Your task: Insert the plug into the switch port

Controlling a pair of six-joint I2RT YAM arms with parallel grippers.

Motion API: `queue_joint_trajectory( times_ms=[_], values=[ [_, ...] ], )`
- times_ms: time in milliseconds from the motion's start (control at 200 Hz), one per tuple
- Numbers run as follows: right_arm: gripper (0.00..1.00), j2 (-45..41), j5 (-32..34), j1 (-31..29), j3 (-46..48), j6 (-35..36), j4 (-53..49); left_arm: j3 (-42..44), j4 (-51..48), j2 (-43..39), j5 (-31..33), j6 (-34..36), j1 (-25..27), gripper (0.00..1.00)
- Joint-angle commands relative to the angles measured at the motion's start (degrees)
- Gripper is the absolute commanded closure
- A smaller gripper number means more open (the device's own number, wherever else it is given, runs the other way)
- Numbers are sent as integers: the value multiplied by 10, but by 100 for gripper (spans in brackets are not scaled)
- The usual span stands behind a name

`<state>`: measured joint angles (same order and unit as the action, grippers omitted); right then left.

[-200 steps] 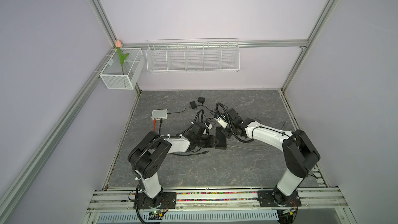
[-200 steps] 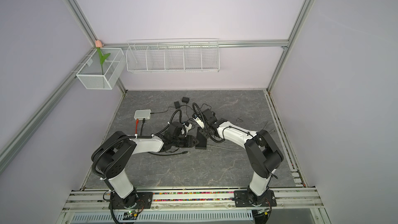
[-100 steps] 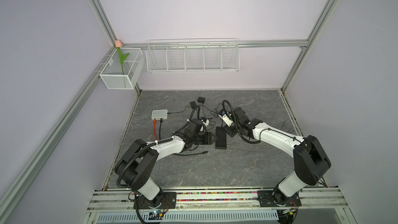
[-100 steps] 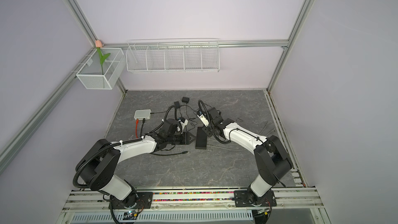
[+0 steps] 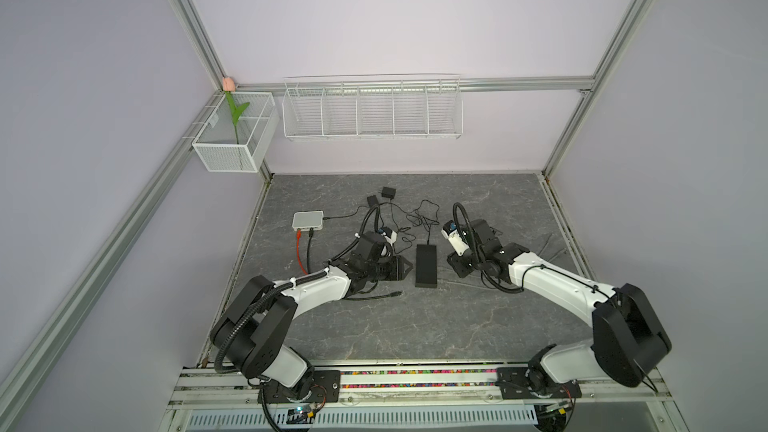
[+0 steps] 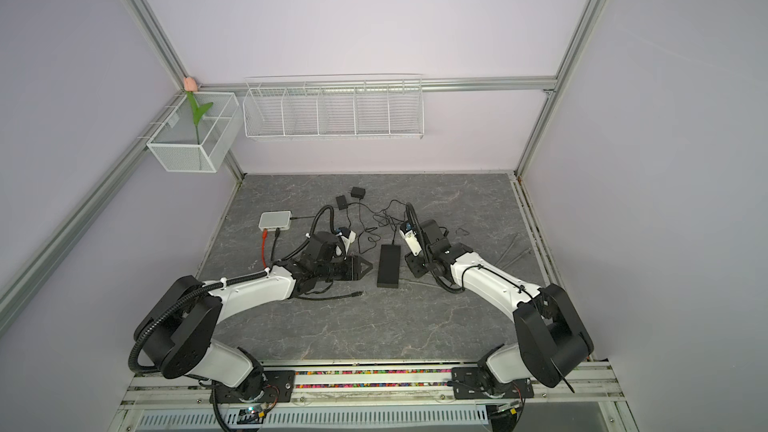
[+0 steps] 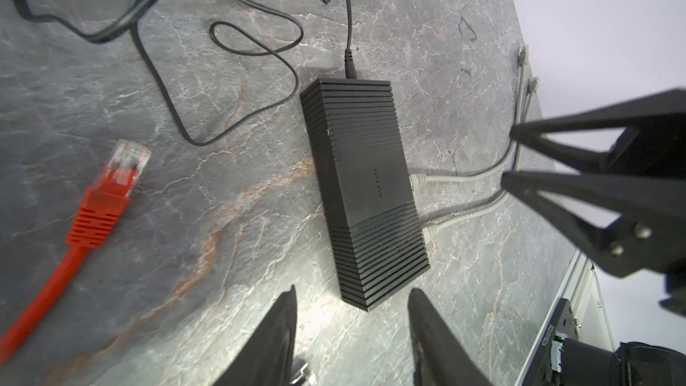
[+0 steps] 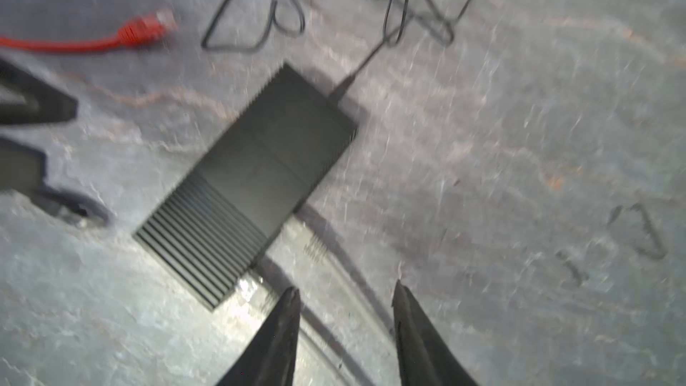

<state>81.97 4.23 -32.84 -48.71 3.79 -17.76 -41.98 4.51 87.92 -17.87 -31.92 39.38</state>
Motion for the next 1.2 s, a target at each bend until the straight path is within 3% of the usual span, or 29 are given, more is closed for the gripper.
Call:
queue_joint_trajectory(
  times_ms=[0,200,320,450,850,1195],
  values=[
    [55,-3,-3,-8,23,-10,7,7,37,21,-4,-7,-5,52],
    [57,49,-12,-10,-13,36,-20,-26,58,72,-22,-18,-5,52],
    [63,89,-6,-10,-60,116,-59,-45,65,93,-28,-23,-7,54],
    [67,119,-18,-12,-92,146,-92,-61,77,110,-43,-34,-7,56],
    [68,179,-13,-16,-116,167,-106,-100,85,171,-66,-50,-7,59],
    [83,214,-45,-25,-137,184,-102,-134,63,207,-61,-42,-7,61]
  ],
)
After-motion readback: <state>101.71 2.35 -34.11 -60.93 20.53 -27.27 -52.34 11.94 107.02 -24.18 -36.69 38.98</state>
